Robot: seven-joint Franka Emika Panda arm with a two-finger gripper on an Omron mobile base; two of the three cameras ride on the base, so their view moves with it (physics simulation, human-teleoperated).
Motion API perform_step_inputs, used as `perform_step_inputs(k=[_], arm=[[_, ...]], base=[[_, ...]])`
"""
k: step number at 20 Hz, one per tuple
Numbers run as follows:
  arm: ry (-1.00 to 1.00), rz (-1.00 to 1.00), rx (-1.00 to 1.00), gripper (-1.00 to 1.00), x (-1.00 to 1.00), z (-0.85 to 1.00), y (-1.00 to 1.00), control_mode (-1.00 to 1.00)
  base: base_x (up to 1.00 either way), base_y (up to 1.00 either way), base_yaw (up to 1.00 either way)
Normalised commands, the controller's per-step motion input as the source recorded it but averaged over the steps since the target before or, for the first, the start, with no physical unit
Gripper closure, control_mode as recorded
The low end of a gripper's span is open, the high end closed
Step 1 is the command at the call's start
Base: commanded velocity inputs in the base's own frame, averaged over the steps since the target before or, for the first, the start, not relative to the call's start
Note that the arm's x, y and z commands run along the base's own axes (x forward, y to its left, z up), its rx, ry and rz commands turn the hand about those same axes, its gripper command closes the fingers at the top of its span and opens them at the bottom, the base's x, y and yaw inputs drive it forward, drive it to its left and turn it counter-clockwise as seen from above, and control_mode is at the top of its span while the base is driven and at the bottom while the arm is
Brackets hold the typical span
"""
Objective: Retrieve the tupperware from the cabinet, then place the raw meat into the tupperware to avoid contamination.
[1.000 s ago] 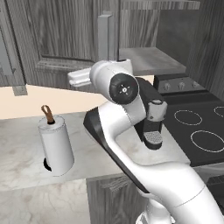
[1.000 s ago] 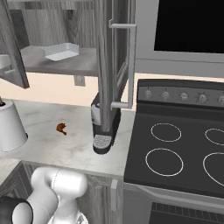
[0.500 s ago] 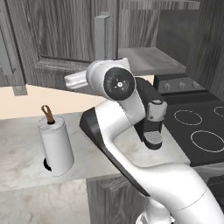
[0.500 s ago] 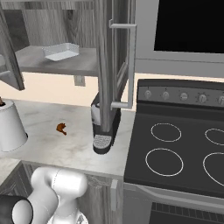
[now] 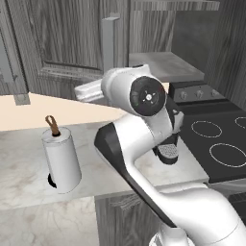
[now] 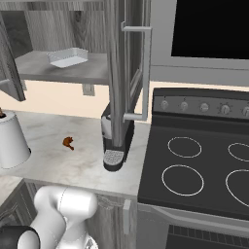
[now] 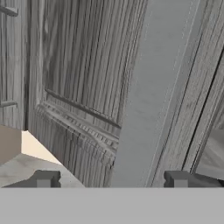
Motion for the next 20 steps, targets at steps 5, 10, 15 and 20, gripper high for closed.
perform_step_inputs(k=[5,10,15,20], arm=[[-0.03,0.08,-0.04,-1.0,-0.56,0.14,-0.05,-1.0],[-0.06,0.06,-0.1,-1.0,-0.47,0.1,-0.24,-1.0],[-0.07,0.05,-0.13,-1.0,-0.44,0.04,-0.41,-1.0],[-0.05,0.04,-0.15,-1.0,-0.32,0.0,-0.45,-1.0]], base=[[0.0,0.0,0.0],[0.0,0.0,0.0],[0.0,0.0,0.0],[0.0,0.0,0.0]])
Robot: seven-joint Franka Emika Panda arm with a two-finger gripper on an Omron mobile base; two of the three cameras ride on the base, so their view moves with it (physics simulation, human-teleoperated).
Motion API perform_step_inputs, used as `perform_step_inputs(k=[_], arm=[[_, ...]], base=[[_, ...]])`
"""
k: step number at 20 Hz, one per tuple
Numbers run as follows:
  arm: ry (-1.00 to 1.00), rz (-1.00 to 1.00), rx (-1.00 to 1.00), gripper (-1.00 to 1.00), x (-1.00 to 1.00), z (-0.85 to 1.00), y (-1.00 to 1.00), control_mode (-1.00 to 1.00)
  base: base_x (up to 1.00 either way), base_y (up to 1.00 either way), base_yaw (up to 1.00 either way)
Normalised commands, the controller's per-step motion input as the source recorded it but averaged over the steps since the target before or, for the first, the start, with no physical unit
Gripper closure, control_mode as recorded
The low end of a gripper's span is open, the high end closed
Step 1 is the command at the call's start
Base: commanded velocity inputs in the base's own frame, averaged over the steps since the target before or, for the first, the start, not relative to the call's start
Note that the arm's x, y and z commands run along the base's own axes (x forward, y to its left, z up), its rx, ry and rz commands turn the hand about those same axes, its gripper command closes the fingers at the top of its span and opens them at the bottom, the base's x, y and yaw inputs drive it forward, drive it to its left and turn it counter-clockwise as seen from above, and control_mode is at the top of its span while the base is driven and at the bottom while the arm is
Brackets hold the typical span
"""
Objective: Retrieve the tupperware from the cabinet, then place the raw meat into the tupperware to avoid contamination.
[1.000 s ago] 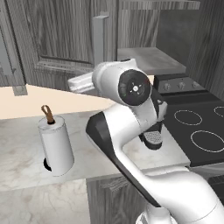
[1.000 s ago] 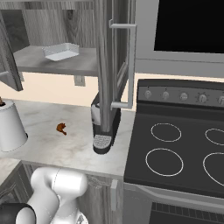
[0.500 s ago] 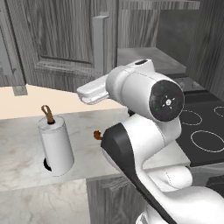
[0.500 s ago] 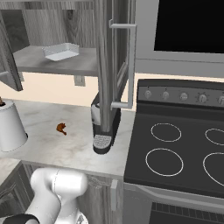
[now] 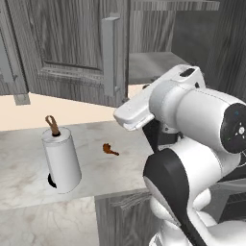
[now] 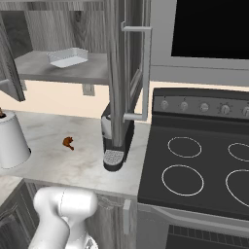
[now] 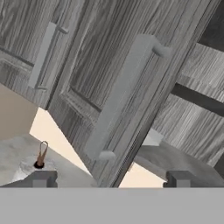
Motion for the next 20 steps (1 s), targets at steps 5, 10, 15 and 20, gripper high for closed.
perform_step_inputs(k=[5,10,15,20], arm=[[-0.04,0.04,-0.16,-1.0,-0.16,0.01,-0.49,-1.0],[-0.03,0.03,-0.18,-1.0,-0.02,0.04,-0.4,-1.0],[-0.01,0.05,-0.21,-1.0,0.0,0.05,-0.3,-1.0],[0.0,0.07,-0.26,-1.0,0.0,0.09,-0.2,-1.0]], base=[[0.0,0.0,0.0],[0.0,0.0,0.0],[0.0,0.0,0.0],[0.0,0.0,0.0]])
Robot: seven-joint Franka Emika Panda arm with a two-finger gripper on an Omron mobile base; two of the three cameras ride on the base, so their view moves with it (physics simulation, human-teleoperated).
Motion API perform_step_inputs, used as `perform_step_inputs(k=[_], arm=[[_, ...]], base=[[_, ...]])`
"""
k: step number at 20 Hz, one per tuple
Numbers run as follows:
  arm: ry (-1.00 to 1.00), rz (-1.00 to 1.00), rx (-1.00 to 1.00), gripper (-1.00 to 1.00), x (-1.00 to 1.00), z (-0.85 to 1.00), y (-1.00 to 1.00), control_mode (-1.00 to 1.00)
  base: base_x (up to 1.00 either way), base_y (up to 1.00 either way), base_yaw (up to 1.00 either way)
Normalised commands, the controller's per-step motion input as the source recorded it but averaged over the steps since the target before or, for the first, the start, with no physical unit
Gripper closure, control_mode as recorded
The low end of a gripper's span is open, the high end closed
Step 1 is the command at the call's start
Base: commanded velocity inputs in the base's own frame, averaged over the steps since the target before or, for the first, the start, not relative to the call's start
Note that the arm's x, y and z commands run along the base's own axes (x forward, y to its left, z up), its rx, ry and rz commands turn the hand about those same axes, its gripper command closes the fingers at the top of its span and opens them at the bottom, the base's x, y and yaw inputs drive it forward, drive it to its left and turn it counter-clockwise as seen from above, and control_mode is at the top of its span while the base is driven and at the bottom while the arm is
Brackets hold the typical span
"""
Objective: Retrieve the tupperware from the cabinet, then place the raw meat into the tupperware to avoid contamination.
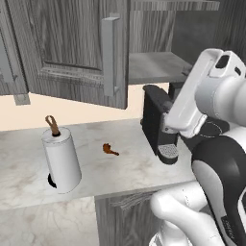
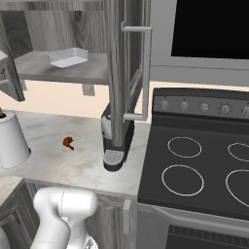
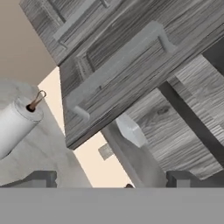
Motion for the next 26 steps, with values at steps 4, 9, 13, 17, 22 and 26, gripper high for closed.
perform_step_inputs(k=[4,9,13,17,22,26], arm=[[-0.02,0.07,-0.24,-1.0,0.0,0.03,-0.07,-1.0],[-0.1,0.09,-0.14,-1.0,0.0,-0.01,-0.01,-1.0],[-0.21,0.11,-0.07,-1.0,0.03,-0.13,0.0,-1.0],[-0.25,0.11,-0.02,-1.0,0.07,-0.13,-0.02,-1.0],[-0.21,0.09,0.0,-1.0,0.18,-0.03,-0.05,-1.0],[-0.07,0.09,0.0,-1.0,0.18,0.07,-0.12,-1.0]], base=[[0.0,0.0,0.0],[0.0,0.0,0.0],[0.0,0.0,0.0],[0.0,0.0,0.0],[0.0,0.0,0.0],[0.0,0.0,0.0]])
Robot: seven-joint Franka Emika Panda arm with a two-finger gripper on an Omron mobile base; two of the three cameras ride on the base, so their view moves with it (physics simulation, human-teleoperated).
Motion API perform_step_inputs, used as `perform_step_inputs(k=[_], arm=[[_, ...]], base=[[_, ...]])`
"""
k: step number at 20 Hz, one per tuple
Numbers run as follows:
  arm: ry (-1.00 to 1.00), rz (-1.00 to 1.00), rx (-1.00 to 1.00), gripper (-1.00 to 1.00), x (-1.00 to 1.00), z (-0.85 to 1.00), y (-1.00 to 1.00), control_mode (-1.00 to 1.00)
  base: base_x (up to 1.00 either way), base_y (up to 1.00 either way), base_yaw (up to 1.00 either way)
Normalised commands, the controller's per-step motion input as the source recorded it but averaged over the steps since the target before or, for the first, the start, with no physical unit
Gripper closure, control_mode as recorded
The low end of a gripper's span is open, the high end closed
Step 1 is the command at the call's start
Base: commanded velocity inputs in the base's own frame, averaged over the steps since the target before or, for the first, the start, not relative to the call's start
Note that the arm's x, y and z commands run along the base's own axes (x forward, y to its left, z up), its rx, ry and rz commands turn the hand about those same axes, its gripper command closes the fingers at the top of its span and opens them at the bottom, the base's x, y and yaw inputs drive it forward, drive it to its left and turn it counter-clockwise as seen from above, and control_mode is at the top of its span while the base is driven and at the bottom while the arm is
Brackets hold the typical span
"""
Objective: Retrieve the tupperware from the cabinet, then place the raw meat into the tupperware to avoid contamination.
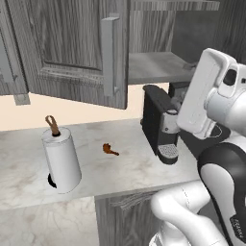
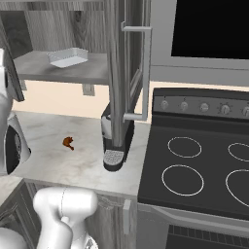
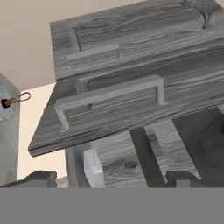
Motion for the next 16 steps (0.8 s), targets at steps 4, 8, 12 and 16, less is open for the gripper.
perform_step_inputs(k=[4,8,12,16], arm=[[-0.01,0.1,0.0,-1.0,0.11,0.08,-0.06,-1.0],[0.0,0.1,0.0,-1.0,0.15,0.05,-0.02,-1.0],[0.0,0.11,0.0,-1.0,0.16,0.0,0.0,-1.0],[0.0,0.08,0.0,-1.0,0.2,0.0,0.0,-1.0]], base=[[0.0,0.0,0.0],[0.0,0.0,0.0],[0.0,0.0,0.0],[0.0,0.0,0.0]])
